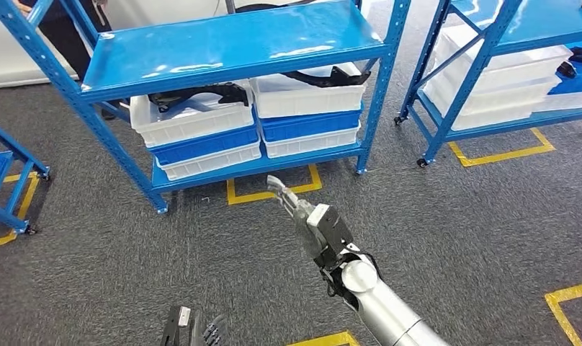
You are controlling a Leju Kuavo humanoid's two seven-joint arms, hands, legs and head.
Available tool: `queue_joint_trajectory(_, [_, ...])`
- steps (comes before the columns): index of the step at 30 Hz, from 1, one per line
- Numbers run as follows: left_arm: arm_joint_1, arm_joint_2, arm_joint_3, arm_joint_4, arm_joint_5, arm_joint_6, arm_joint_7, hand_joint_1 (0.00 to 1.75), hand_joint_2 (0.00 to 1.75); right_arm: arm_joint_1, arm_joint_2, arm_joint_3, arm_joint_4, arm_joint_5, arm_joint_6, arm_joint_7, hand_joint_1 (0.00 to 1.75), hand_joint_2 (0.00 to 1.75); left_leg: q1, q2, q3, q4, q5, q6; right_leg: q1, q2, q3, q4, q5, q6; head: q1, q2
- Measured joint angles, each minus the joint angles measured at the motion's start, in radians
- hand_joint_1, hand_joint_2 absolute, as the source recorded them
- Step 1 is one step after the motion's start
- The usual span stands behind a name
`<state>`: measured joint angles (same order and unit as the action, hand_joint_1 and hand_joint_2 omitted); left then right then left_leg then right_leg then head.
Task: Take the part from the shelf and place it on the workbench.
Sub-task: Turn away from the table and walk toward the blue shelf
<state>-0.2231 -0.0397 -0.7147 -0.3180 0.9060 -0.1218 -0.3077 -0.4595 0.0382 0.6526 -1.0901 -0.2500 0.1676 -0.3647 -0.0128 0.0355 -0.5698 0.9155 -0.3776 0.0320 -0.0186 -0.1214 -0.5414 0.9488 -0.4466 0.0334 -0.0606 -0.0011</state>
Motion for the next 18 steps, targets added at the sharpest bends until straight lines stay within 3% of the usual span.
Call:
queue_joint_trajectory(2, [-0.001,0.004,-0.003,-0.001,0.0,0.006,0.011,0.0,0.0,0.011,-0.011,0.008,0.089,0.001,0.019,0.029,0.0,0.0,0.009,-0.028,0.014,-0.014,0.008,0.009,-0.001,0.037,-0.007,0.036,-0.027,0.009,0.002,0.0])
queue_joint_trajectory(4, [-0.005,0.007,-0.007,-0.001,-0.001,0.011,0.02,0.0,0.0,0.027,-0.028,0.015,0.175,0.006,0.034,0.046,0.0,0.0,0.013,-0.055,0.02,-0.019,0.011,0.017,-0.001,0.096,-0.064,0.154,-0.086,0.012,0.007,0.0])
queue_joint_trajectory(6, [-0.006,0.009,-0.012,-0.001,-0.002,0.017,0.03,0.0,0.0,0.053,-0.044,0.02,0.252,0.013,0.043,0.062,0.0,0.0,0.012,-0.088,0.02,-0.018,0.009,0.02,-0.002,0.116,-0.133,0.272,-0.125,0.014,0.01,0.0])
queue_joint_trajectory(7, [-0.004,0.012,-0.015,-0.001,-0.004,0.022,0.037,0.0,0.0,0.063,-0.052,0.023,0.287,0.017,0.045,0.076,0.0,0.0,0.012,-0.104,0.021,-0.017,0.008,0.02,-0.002,0.118,-0.147,0.284,-0.117,0.014,0.01,0.0])
queue_joint_trajectory(8, [-0.002,0.015,-0.017,-0.001,-0.007,0.028,0.045,0.0,0.0,0.071,-0.058,0.026,0.319,0.023,0.045,0.092,0.0,0.0,0.013,-0.119,0.021,-0.016,0.007,0.019,-0.002,0.121,-0.14,0.253,-0.088,0.015,0.011,0.0])
queue_joint_trajectory(10, [-0.001,0.022,-0.019,-0.001,-0.013,0.035,0.054,0.0,0.0,0.078,-0.069,0.033,0.375,0.03,0.046,0.117,0.0,0.0,0.016,-0.144,0.022,-0.008,0.0,0.01,-0.007,0.15,-0.082,0.111,-0.01,0.017,0.011,0.0])
queue_joint_trajectory(11, [-0.002,0.026,-0.02,-0.001,-0.015,0.036,0.057,0.0,0.0,0.081,-0.072,0.036,0.398,0.032,0.047,0.123,0.0,0.0,0.015,-0.154,0.021,-0.002,-0.005,0.005,-0.01,0.165,-0.056,0.051,0.015,0.016,0.011,0.0])
queue_joint_trajectory(13, [-0.003,0.031,-0.02,-0.001,-0.016,0.037,0.06,0.0,0.0,0.085,-0.076,0.042,0.435,0.033,0.048,0.128,0.0,0.0,0.014,-0.166,0.017,0.004,-0.013,-0.004,-0.01,0.179,-0.035,0.006,0.027,0.008,0.011,0.0])
queue_joint_trajectory(15, [-0.001,0.039,-0.022,-0.001,-0.018,0.045,0.068,0.0,0.0,0.086,-0.076,0.048,0.464,0.035,0.05,0.142,0.0,0.0,0.015,-0.174,0.015,0.004,-0.016,-0.01,-0.007,0.16,-0.033,0.007,0.026,-0.006,0.01,0.0])
queue_joint_trajectory(17, [-0.001,0.047,-0.027,-0.001,-0.023,0.063,0.082,0.0,0.0,0.087,-0.078,0.053,0.492,0.038,0.052,0.168,0.0,0.0,0.013,-0.135,-0.001,0.044,-0.041,-0.019,-0.009,0.14,-0.026,0.005,0.024,-0.02,0.007,0.0])
queue_joint_trajectory(18, [-0.003,0.051,-0.03,-0.001,-0.028,0.075,0.091,0.0,0.0,0.089,-0.079,0.055,0.506,0.042,0.052,0.183,0.0,0.0,0.013,-0.105,-0.025,0.095,-0.066,-0.025,-0.01,0.129,-0.023,0.004,0.023,-0.025,0.005,0.0])
